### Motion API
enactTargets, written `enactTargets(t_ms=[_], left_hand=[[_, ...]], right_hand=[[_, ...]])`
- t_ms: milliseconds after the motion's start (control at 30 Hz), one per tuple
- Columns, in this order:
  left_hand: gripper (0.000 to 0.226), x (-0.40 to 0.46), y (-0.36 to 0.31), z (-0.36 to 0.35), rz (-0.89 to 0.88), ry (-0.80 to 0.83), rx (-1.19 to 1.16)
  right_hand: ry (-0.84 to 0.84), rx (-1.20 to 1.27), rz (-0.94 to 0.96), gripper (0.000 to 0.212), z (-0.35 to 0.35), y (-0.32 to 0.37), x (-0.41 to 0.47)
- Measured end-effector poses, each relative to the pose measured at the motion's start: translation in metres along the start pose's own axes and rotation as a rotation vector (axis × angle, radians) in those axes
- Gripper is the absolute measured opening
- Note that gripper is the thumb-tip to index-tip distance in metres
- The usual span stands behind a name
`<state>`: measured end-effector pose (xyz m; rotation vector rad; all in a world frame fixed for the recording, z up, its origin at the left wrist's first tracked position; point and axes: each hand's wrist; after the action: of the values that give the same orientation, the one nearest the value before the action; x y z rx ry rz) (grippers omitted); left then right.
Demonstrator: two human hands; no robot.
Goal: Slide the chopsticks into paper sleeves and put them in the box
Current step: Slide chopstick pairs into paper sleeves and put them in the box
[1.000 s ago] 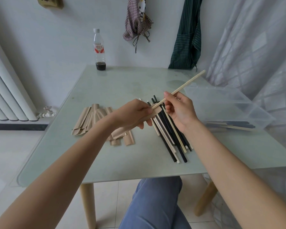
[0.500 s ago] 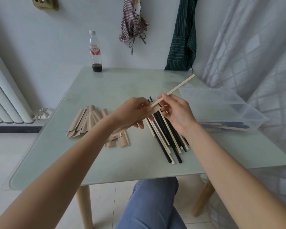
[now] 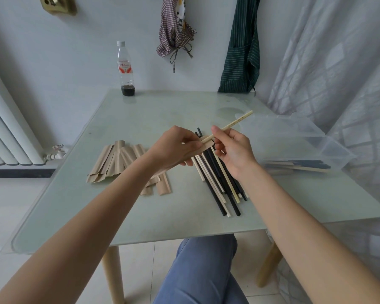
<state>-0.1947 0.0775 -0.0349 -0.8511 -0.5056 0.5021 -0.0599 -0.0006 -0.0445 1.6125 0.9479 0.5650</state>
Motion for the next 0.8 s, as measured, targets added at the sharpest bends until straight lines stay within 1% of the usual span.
enactTargets(t_ms=[167,267,367,433,500,567,700,767,800], left_hand=[[0.014,0.001,0.002,0.000,0.011,-0.012,-0.016],[0.015,0.006,0.001,-0.007,0.004,-0.044,-0.008],[0.018,0.011,0.003,-0.011,0.028,-0.070,-0.016],[0.016,0.012,0.004,-0.012,0.046,-0.063,-0.050],[0.015,0.012,0.005,-0.012,0.054,-0.046,-0.074],[0.014,0.013,0.006,-0.013,0.051,-0.028,-0.073],[0.012,0.015,0.011,-0.014,0.040,-0.038,-0.021],[0.014,0.017,0.017,-0.014,0.047,-0.069,0.014],[0.014,0.017,0.020,-0.014,0.059,-0.091,0.033]], right_hand=[[0.022,0.019,-0.014,0.014,0.004,-0.001,0.001],[0.050,-0.061,-0.017,0.017,0.001,-0.007,0.004],[0.052,-0.164,0.000,0.013,0.002,-0.006,0.006],[0.010,-0.141,0.013,0.011,0.006,-0.003,0.008],[-0.056,-0.030,0.023,0.015,0.009,-0.002,0.012],[-0.097,0.014,0.026,0.018,0.011,-0.005,0.015],[-0.073,0.026,0.004,0.018,0.012,-0.008,0.015],[-0.101,-0.004,-0.003,0.027,0.016,-0.009,0.019],[-0.147,-0.132,0.005,0.031,0.019,-0.011,0.023]])
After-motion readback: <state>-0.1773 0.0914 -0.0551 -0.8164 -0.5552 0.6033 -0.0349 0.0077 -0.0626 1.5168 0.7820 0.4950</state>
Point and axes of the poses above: each hand's wrist, its own x-axis towards the middle knuckle, its own z-axis out of the back of the hand, y = z × x, and after that the axes turned 6 degrees about -z, right-handed
